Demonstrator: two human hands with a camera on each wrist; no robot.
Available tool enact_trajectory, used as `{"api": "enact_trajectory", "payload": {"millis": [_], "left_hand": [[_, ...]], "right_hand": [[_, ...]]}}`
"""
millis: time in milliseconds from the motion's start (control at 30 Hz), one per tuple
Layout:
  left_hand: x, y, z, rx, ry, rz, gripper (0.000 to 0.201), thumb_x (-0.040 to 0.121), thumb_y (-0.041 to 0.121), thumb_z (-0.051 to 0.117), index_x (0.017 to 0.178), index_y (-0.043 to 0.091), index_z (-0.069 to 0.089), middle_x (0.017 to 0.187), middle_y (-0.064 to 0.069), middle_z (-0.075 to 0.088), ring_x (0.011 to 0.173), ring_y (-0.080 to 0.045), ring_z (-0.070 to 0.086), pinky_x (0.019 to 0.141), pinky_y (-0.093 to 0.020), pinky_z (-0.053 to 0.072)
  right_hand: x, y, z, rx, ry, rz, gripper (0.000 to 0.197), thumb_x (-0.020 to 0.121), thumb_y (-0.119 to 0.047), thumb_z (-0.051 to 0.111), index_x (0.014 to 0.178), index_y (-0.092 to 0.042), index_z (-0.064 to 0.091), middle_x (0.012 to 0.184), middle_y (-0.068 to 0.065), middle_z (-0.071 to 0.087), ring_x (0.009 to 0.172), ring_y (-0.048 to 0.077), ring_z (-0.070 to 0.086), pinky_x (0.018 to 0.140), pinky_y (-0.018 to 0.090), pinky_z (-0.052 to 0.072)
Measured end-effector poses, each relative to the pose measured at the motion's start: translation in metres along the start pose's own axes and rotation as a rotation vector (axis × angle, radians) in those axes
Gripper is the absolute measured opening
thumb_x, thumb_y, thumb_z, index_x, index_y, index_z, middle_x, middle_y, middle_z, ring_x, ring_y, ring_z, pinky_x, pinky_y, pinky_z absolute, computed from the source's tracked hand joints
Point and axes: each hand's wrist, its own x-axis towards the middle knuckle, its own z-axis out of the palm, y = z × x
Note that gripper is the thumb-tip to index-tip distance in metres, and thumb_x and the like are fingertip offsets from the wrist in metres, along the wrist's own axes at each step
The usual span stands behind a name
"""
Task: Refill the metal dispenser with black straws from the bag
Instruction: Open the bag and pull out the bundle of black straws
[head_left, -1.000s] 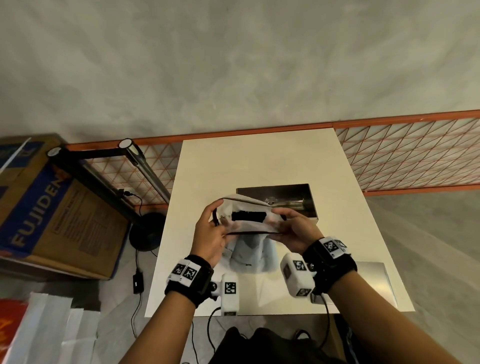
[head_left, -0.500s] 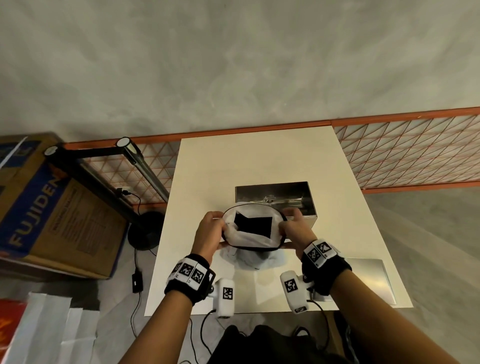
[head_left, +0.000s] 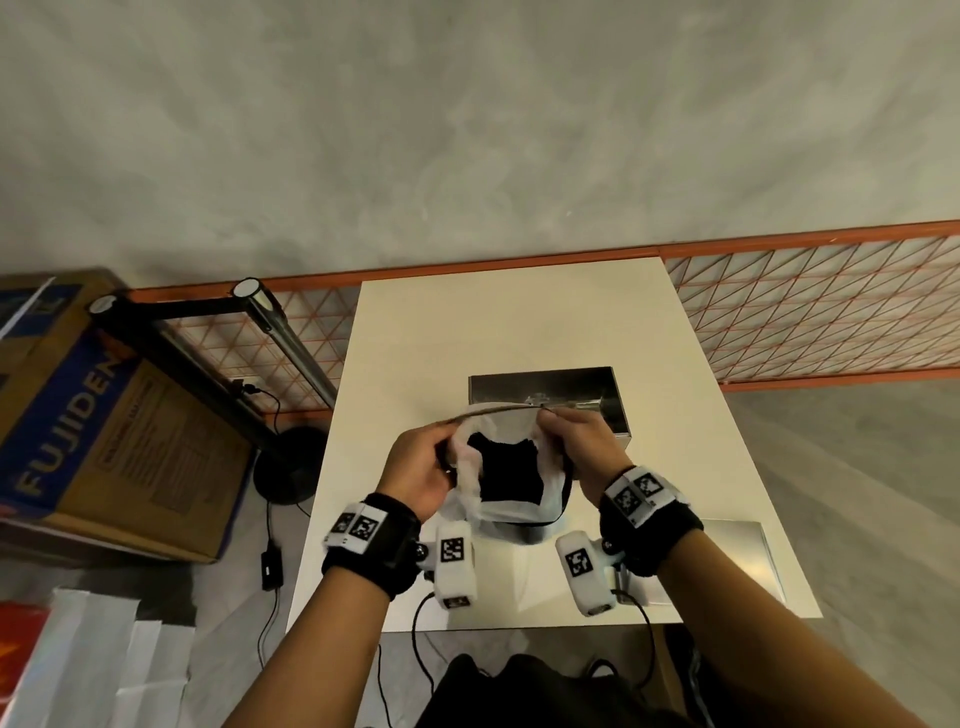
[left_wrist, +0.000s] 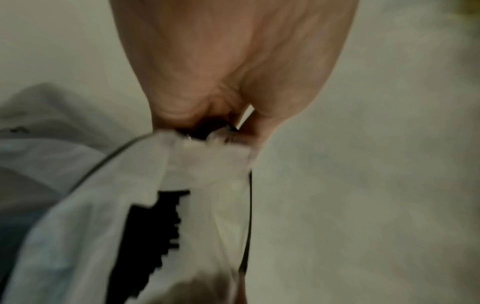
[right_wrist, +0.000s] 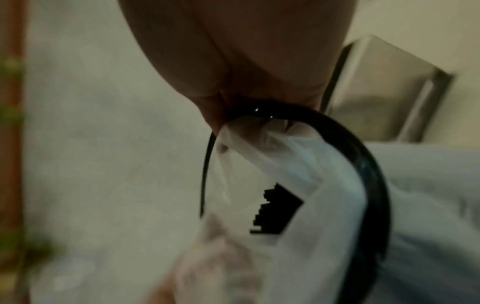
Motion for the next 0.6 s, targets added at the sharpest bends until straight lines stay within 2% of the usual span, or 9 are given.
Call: {"api": "enact_trajectory", "payload": {"millis": [33,67,133,200,267,333,433,500,600], "left_hand": [[-0.001,0.002,-0.003,-0.064,-0.005,-0.059,0.043,0.074,0.007,0.069,0.114,-0.010,0.070,0.104,-0.018,0.063,0.097,-0.031,0.056,0.089,-0.038,0.045],[-0.002,0.006,-0.005,-0.100,-0.014,-0.105,0.045,0.072,0.008,0.066,0.114,-0.007,0.071,0.106,-0.018,0.066,0.095,-0.031,0.061,0.088,-0.036,0.048],[0.000,0.009,-0.012,-0.114,-0.054,-0.187,0.030,0.072,0.010,0.060,0.097,0.001,0.073,0.088,-0.012,0.069,0.070,-0.025,0.064,0.062,-0.027,0.052],[0.000,0.013,-0.014,-0.132,-0.088,-0.273,0.013,0.073,0.010,0.057,0.082,0.006,0.066,0.071,-0.009,0.063,0.054,-0.024,0.061,0.051,-0.023,0.049],[0.006,0.009,-0.018,-0.098,-0.071,-0.316,0.003,0.074,0.011,0.058,0.072,0.010,0.059,0.062,-0.007,0.056,0.049,-0.023,0.057,0.050,-0.021,0.046],[0.016,-0.001,-0.023,-0.029,-0.017,-0.309,0.009,0.079,0.016,0.060,0.071,0.013,0.057,0.059,-0.004,0.052,0.044,-0.018,0.052,0.047,-0.018,0.037],[0.027,-0.018,-0.025,0.078,0.167,-0.203,0.016,0.092,0.024,0.064,0.084,0.011,0.063,0.079,-0.014,0.054,0.061,-0.024,0.055,0.051,-0.025,0.043],[0.029,-0.023,-0.022,0.183,0.240,-0.117,0.022,0.096,0.031,0.062,0.091,0.009,0.064,0.088,-0.013,0.054,0.074,-0.027,0.054,0.058,-0.030,0.047],[0.024,-0.019,-0.015,0.444,0.283,0.119,0.028,0.099,0.040,0.059,0.109,0.014,0.063,0.108,-0.006,0.066,0.093,-0.024,0.061,0.080,-0.036,0.052]], "right_hand": [[-0.002,-0.002,-0.003,0.174,-0.036,0.081,0.023,0.091,-0.015,0.063,0.099,0.004,0.071,0.088,0.017,0.066,0.083,0.029,0.060,0.078,0.040,0.048],[-0.003,-0.004,-0.007,0.317,-0.054,0.157,0.028,0.087,-0.012,0.065,0.107,0.007,0.069,0.095,0.019,0.066,0.087,0.030,0.062,0.082,0.040,0.050],[-0.004,-0.007,-0.014,0.461,-0.069,0.268,0.033,0.072,-0.010,0.069,0.103,0.001,0.068,0.093,0.017,0.067,0.081,0.030,0.064,0.073,0.036,0.055],[-0.004,-0.006,-0.019,0.473,-0.107,0.351,0.030,0.061,-0.013,0.070,0.089,-0.005,0.065,0.081,0.013,0.065,0.066,0.027,0.062,0.062,0.032,0.053],[-0.002,0.001,-0.020,0.411,-0.083,0.414,0.013,0.066,-0.013,0.066,0.078,-0.007,0.065,0.073,0.012,0.064,0.060,0.026,0.061,0.061,0.032,0.052],[0.004,0.013,-0.019,0.250,0.013,0.402,0.004,0.075,-0.013,0.067,0.076,-0.009,0.067,0.075,0.014,0.065,0.062,0.027,0.062,0.061,0.035,0.053],[0.010,0.026,-0.014,-0.030,0.096,0.247,0.011,0.081,-0.015,0.070,0.075,-0.005,0.071,0.079,0.016,0.064,0.070,0.028,0.062,0.062,0.039,0.052],[0.011,0.026,-0.011,-0.078,0.086,0.167,0.014,0.087,-0.013,0.067,0.076,-0.005,0.071,0.076,0.013,0.063,0.072,0.026,0.060,0.063,0.037,0.050],[0.018,0.025,-0.013,-0.185,0.103,0.041,0.015,0.089,-0.013,0.063,0.076,-0.015,0.068,0.076,0.002,0.064,0.081,0.022,0.060,0.079,0.044,0.052]]}}
